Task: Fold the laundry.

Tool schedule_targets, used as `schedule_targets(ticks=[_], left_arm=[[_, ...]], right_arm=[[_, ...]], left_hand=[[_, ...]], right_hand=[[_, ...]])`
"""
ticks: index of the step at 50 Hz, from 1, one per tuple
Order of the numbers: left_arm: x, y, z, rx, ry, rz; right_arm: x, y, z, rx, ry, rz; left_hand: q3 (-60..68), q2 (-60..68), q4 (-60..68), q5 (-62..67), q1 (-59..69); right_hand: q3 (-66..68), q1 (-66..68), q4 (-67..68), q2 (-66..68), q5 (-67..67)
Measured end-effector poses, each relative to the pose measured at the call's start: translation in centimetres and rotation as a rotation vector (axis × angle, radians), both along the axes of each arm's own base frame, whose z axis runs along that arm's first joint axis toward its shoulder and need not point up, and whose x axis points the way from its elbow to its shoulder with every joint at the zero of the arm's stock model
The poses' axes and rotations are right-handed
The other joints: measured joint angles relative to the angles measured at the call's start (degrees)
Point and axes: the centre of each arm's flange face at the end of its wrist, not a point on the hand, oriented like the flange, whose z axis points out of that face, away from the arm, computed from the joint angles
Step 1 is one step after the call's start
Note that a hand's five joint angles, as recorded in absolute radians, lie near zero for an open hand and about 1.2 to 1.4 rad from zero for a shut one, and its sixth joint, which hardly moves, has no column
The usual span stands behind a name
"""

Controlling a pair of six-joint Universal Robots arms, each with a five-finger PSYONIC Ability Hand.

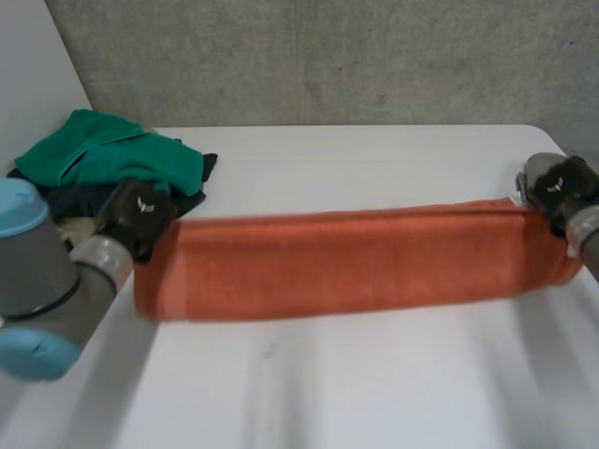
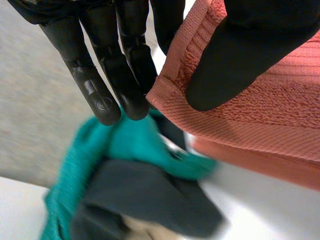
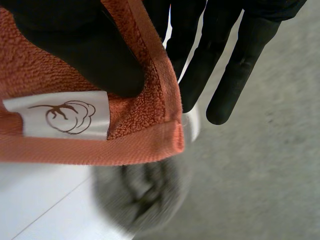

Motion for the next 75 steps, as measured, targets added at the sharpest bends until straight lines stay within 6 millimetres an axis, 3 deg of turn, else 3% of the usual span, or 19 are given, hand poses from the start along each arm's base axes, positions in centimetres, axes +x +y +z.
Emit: schedule_targets(ticks=[7,14,16,17,18,19,20,23,25,29,33,36,39,45,52,66,68,70,75], left_arm=[[-2.7,-5.3,-0.9,-0.094,0.028,-0.026],[-4.2,-8.3,-3.2,-0.109,0.036,-0.039],[-4.5,-8.9,-3.9,-0.108,0.037,-0.041],[-4.7,-9.2,-4.2,-0.109,0.037,-0.041],[-4.8,-9.3,-4.4,-0.11,0.037,-0.042],[-5.0,-9.4,-4.6,-0.111,0.037,-0.043],[-5.1,-9.4,-4.7,-0.113,0.038,-0.045],[-5.5,-9.5,-4.6,-0.121,0.043,-0.047],[-5.7,-9.4,-4.2,-0.128,0.051,-0.047],[-5.8,-9.1,-1.7,-0.158,0.099,-0.044],[-5.4,-7.8,1.9,-0.173,0.188,-0.043],[-4.9,-6.3,4.2,-0.17,0.256,-0.044],[-4.3,-4.4,5.5,-0.147,0.313,-0.047],[-3.0,-0.9,5.6,-0.067,0.385,-0.057],[-2.7,1.3,3.8,0.016,0.401,-0.083],[-3.3,2.0,3.0,0.03,0.413,-0.115],[-3.4,2.0,2.9,0.03,0.417,-0.116],[-3.4,2.0,2.9,0.029,0.42,-0.116],[-3.3,2.2,2.8,0.027,0.425,-0.116]], right_arm=[[1.9,-4.7,-2.1,-0.115,-0.009,0.035],[3.2,-7.6,-4.8,-0.143,-0.012,0.059],[3.7,-8.3,-5.5,-0.152,-0.015,0.066],[3.9,-8.6,-5.7,-0.158,-0.018,0.069],[4.1,-8.8,-5.8,-0.164,-0.022,0.07],[4.3,-9.0,-5.9,-0.173,-0.029,0.072],[4.4,-9.2,-5.8,-0.183,-0.038,0.072],[4.7,-9.7,-5.0,-0.218,-0.077,0.07],[4.8,-9.9,-4.3,-0.237,-0.103,0.066],[4.5,-9.9,-0.5,-0.301,-0.231,0.035],[3.8,-8.5,3.6,-0.312,-0.379,0.011],[2.6,-6.9,5.6,-0.26,-0.464,-0.009],[1.0,-5.0,6.1,-0.156,-0.506,-0.033],[-2.1,-0.9,3.7,0.18,-0.543,-0.103],[-4.6,1.3,0.3,0.381,-0.581,-0.145],[-5.6,-1.2,-4.9,0.329,-0.585,-0.106],[-5.7,-1.6,-5.4,0.326,-0.584,-0.109],[-5.8,-1.9,-5.6,0.32,-0.583,-0.116],[-6.9,-2.5,-5.5,0.267,-0.566,-0.191]], left_hand=[[0.0,0.0,0.0,0.0,0.0],[0.0,0.0,0.0,0.0,0.0],[-1.2,-1.6,-1.4,-1.2,-0.8],[-5.0,-5.1,-4.4,-4.1,-3.4],[-15.2,-16.6,-15.7,-15.1,-15.8],[-15.2,-16.6,-15.7,-15.1,-15.8],[-40.9,-41.5,-42.2,-41.6,-44.8],[-55.1,-55.5,-56.1,-54.9,-54.9],[-56.5,-56.8,-57.5,-56.1,-55.0],[-56.5,-57.1,-57.6,-56.1,-55.0],[-56.5,-57.1,-57.6,-56.1,-55.0],[-56.5,-57.1,-57.6,-56.1,-55.0],[-56.5,-57.1,-57.6,-56.1,-55.0],[-56.5,-57.1,-57.6,-56.1,-55.0],[-56.5,-57.1,-57.6,-56.1,-55.0],[-56.5,-57.1,-57.6,-56.1,-55.0],[-56.5,-57.1,-57.6,-56.1,-55.0],[-56.5,-57.1,-57.6,-56.1,-55.0],[-56.5,-57.1,-57.6,-56.1,-55.0]], right_hand=[[0.0,0.0,0.0,0.0,0.0],[0.0,0.0,0.0,0.0,0.0],[-14.5,-13.5,-14.9,-14.1,-15.3],[-25.9,-25.1,-26.2,-27.0,-27.1],[-33.5,-31.8,-33.9,-33.8,-35.3],[-39.1,-37.5,-39.4,-39.5,-41.3],[-50.1,-47.8,-50.7,-50.3,-51.7],[-56.0,-51.6,-56.6,-55.3,-57.2],[-56.2,-51.6,-56.9,-55.3,-57.2],[-56.2,-51.6,-57.0,-55.3,-57.2],[-56.2,-51.6,-57.0,-55.3,-57.2],[-56.2,-51.6,-57.0,-55.3,-57.2],[-55.9,-51.5,-56.8,-55.1,-57.1],[-43.7,-40.1,-44.4,-43.2,-45.0],[-33.2,-29.7,-34.0,-32.9,-34.9],[-30.7,-27.5,-32.3,-30.8,-33.3],[-10.5,-8.1,-11.1,-9.9,-12.5],[-3.5,-3.4,-4.1,-2.3,-5.9],[-0.1,-3.2,-0.3,0.0,-3.0]])
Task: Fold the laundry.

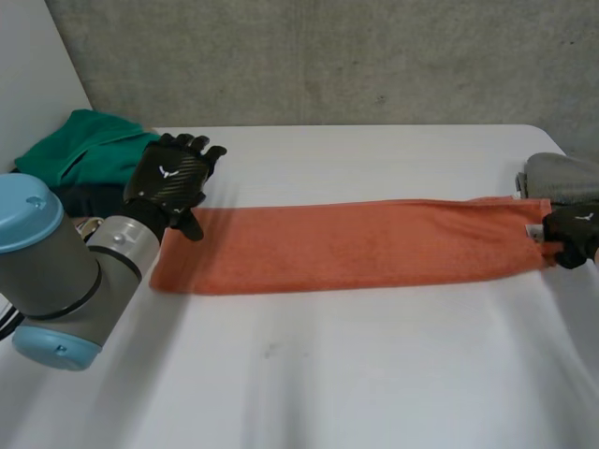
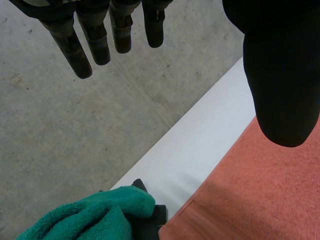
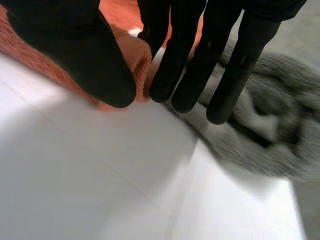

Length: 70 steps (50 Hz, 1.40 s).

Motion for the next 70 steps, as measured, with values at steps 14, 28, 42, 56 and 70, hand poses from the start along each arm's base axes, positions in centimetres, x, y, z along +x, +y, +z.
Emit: schedule_targets(ticks=[14,28,42,56,70], left_arm=[[0.9,1.4,2.4,-0.055,0.023,0.01],[1.3,2.3,4.1,-0.06,0.103,0.01],[0.8,2.4,3.8,-0.059,0.106,-0.007],[-5.9,3.3,1.5,-0.031,0.116,-0.183],[-13.7,2.4,-6.6,0.11,0.036,-0.278]], right_arm=[[-9.0,-1.3,9.1,-0.228,0.306,-0.276],[15.1,4.6,12.2,-0.53,0.229,0.408],[30.6,18.6,1.6,-0.424,0.186,0.997],[22.6,14.9,5.9,-0.224,-0.045,0.458],[13.9,13.7,1.3,-0.029,-0.002,0.235]], left_hand=[[0.0,0.0,0.0,0.0,0.0],[0.0,0.0,0.0,0.0,0.0],[0.0,0.0,0.0,0.0,0.0],[0.0,0.0,0.0,0.0,0.0],[0.0,0.0,0.0,0.0,0.0]], right_hand=[[0.0,2.9,0.1,0.0,1.8],[0.0,3.5,0.2,0.0,2.0],[-38.6,-35.2,-38.6,-39.7,-36.9],[-56.3,-48.4,-56.7,-55.1,-54.2],[-31.0,-23.9,-31.6,-30.1,-29.6]])
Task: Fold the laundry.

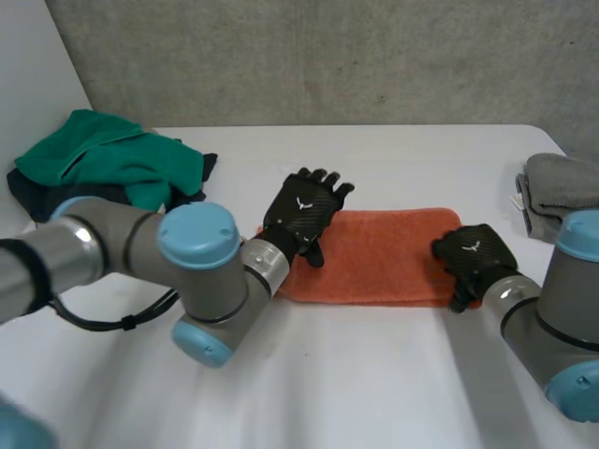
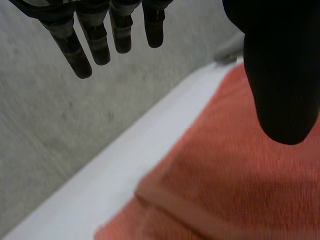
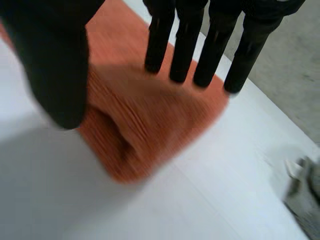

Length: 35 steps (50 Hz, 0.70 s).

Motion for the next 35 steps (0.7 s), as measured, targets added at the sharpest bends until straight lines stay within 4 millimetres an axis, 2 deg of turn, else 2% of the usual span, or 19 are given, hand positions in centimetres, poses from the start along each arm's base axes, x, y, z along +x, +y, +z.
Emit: schedule_targets(ticks=[3,5,9,14,15,18,21,24,26,27,29,30,31,32,35], left_arm=[[0.2,-1.0,-1.1,0.025,-0.049,0.051],[0.8,-1.6,-1.5,0.041,-0.089,0.101],[2.7,-2.5,-0.8,0.057,-0.14,0.189],[5.6,-2.6,2.3,0.05,-0.141,0.264],[6.3,-2.5,3.0,0.046,-0.137,0.277],[8.5,-2.0,5.1,0.026,-0.114,0.316],[10.3,-1.5,6.4,0.005,-0.09,0.351],[12.0,-1.3,7.1,-0.011,-0.059,0.388],[12.8,-1.2,7.3,-0.015,-0.038,0.407],[13.1,-1.2,7.3,-0.016,-0.027,0.415],[13.6,-1.3,7.3,-0.015,0.004,0.429],[13.7,-1.3,7.4,-0.013,0.015,0.432],[13.8,-1.4,7.4,-0.012,0.027,0.433],[13.8,-1.4,7.4,-0.011,0.039,0.432],[13.3,-1.6,7.9,-0.012,0.08,0.412]], right_arm=[[-0.7,-0.6,-0.2,-0.039,0.043,-0.01],[-0.9,-1.0,-0.1,-0.077,0.07,-0.008],[-0.7,-2.1,0.9,-0.174,0.126,0.003],[0.5,-3.5,3.1,-0.311,0.192,0.028],[1.1,-3.5,3.6,-0.338,0.199,0.044],[4.9,-2.4,5.4,-0.45,0.185,0.176],[9.1,0.1,6.1,-0.526,0.141,0.355],[13.3,3.8,5.1,-0.557,0.083,0.585],[14.9,5.6,3.8,-0.543,0.06,0.693],[15.3,6.1,3.4,-0.536,0.054,0.72],[16.4,7.2,1.7,-0.5,0.041,0.778],[16.6,7.3,1.5,-0.492,0.039,0.779],[16.8,7.3,1.0,-0.474,0.036,0.77],[16.8,7.1,0.8,-0.46,0.033,0.751],[16.5,6.0,0.6,-0.4,-0.004,0.64]], left_hand=[[0.0,0.0,0.0,0.0,0.0],[0.0,0.0,0.0,0.0,0.0],[0.0,0.0,0.0,0.0,0.0],[0.0,0.0,0.0,0.0,0.0],[0.0,0.0,0.0,0.0,0.0],[0.0,0.0,0.0,0.0,0.0],[0.0,0.0,0.0,0.0,0.0],[0.0,0.0,0.0,0.0,0.0],[0.0,0.0,0.0,0.0,0.0],[0.0,0.0,0.0,0.0,0.0],[0.0,0.0,0.0,0.0,0.0],[0.0,0.0,0.0,0.0,0.0],[0.0,0.0,0.0,0.0,0.0],[0.0,0.0,0.0,0.0,0.0],[0.0,0.0,0.0,0.0,0.0]], right_hand=[[20.9,21.3,20.9,21.2,20.6],[28.9,26.3,29.2,29.1,27.8],[31.0,26.3,31.6,30.2,28.2],[31.0,26.3,31.7,30.2,28.2],[31.0,26.3,31.7,30.2,28.2],[31.0,26.3,31.7,30.2,28.2],[31.0,26.3,31.7,30.2,28.2],[31.0,26.3,31.7,30.2,28.2],[30.9,26.3,31.4,30.1,28.1],[27.7,24.0,28.1,27.0,25.6],[7.7,4.0,8.0,5.2,5.7],[3.2,-0.6,3.5,0.5,0.9],[-1.3,-5.2,-1.0,-2.9,-3.8],[-13.9,-16.4,-13.6,-15.5,-15.4],[-24.7,-24.5,-24.5,-25.0,-24.7]])
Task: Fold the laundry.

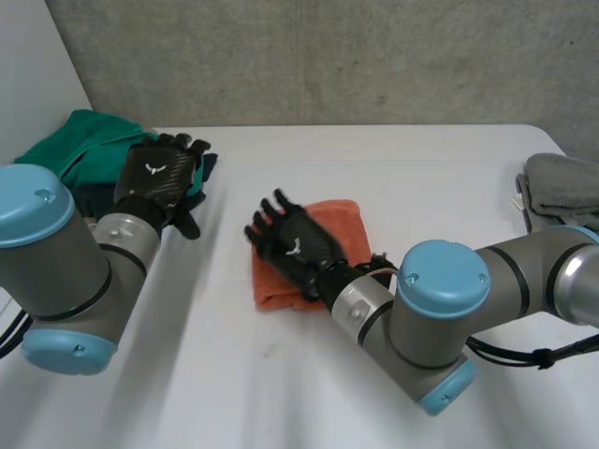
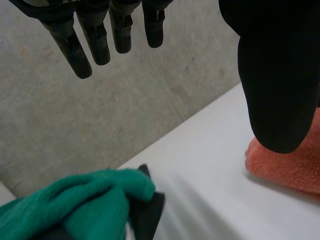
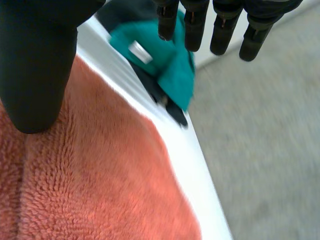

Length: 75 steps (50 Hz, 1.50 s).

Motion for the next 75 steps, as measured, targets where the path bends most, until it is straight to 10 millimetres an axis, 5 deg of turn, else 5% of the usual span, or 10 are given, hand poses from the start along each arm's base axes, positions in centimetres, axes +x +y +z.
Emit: schedule_targets(ticks=[9,14,21,27,35,40,46,52,61,75], left_arm=[[-5.5,0.9,1.6,-0.023,0.114,-0.196],[-9.7,1.9,0.1,0.027,0.131,-0.309],[-11.8,2.2,-4.7,0.225,0.029,-0.319],[-10.1,1.7,-7.4,0.371,-0.075,-0.207],[-8.0,0.5,-8.0,0.408,-0.104,-0.116],[-7.6,0.5,-6.3,0.381,-0.082,-0.117],[-7.6,0.8,-1.7,0.277,-0.013,-0.15],[-7.3,0.8,4.2,0.115,0.085,-0.231],[-7.7,2.6,8.0,0.049,0.117,-0.622],[-7.5,4.7,7.1,0.152,0.102,-0.852]], right_arm=[[-4.7,-4.1,5.9,0.309,-0.361,-0.267],[-7.7,-6.1,7.9,0.475,-0.485,-0.368],[-8.0,-8.3,5.7,0.686,-0.399,-0.458],[-6.6,-9.5,2.3,0.852,-0.281,-0.462],[-6.1,-10.1,-1.3,0.9,-0.149,-0.501],[-6.6,-10.4,-0.2,0.77,-0.1,-0.56],[-7.0,-9.8,3.8,0.555,-0.11,-0.564],[-5.7,-5.3,6.0,0.367,-0.089,-0.463],[-4.0,0.7,1.6,0.342,-0.034,-0.335],[-1.8,-0.7,-4.1,0.317,-0.055,-0.305]], left_hand=[[0.0,0.0,0.0,0.0,0.0],[0.0,0.0,0.0,0.0,0.0],[0.0,0.0,0.0,0.0,0.0],[0.0,0.0,0.0,0.0,0.0],[0.0,0.0,0.0,0.0,0.0],[0.0,0.0,0.0,0.0,0.0],[0.0,0.0,0.0,0.0,0.0],[0.0,0.0,0.0,0.0,0.0],[0.0,0.0,0.0,0.0,0.0],[0.0,0.0,0.0,0.0,0.0]], right_hand=[[-0.5,0.0,-0.6,-0.1,0.0],[-0.5,0.0,-0.6,-0.1,0.0],[-0.5,0.0,-0.6,-0.1,0.0],[-0.5,0.0,-0.6,-0.1,0.0],[-0.5,-0.7,-0.6,-0.1,0.0],[-0.5,-1.6,-0.6,-0.1,0.0],[-0.5,-1.6,-0.6,-0.1,0.0],[-0.5,-1.6,-0.6,-0.1,0.0],[-0.5,-1.6,-0.6,-0.1,0.0],[-0.4,-1.4,-0.5,-0.1,0.0]])
